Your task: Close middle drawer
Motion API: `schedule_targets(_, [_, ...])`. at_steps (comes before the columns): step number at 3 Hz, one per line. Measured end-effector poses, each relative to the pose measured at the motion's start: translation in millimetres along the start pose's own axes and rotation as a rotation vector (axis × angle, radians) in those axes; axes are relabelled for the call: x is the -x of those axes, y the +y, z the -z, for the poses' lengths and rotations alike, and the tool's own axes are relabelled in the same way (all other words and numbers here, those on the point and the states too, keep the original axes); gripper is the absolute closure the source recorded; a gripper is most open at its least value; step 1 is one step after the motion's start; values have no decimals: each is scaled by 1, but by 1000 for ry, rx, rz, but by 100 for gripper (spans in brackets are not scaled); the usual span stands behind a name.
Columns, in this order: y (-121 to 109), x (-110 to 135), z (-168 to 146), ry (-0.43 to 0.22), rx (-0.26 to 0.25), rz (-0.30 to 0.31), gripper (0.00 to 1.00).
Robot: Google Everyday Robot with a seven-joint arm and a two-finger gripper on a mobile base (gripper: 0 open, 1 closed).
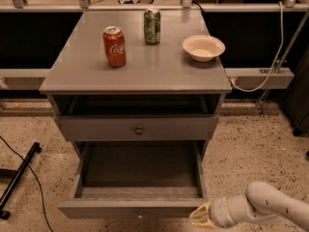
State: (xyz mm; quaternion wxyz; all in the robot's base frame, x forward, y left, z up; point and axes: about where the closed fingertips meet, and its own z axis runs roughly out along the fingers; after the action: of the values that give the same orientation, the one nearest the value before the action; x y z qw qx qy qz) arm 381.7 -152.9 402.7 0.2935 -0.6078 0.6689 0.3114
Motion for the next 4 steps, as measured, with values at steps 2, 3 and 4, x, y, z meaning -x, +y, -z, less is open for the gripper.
schedule_targets(2, [-6,-2,-21,-11,-39,36,100])
schedule_targets(3, [-15,5,-29,-28,-44,49,100])
schedule_targets(4, [-39,27,-36,-47,-54,90,100])
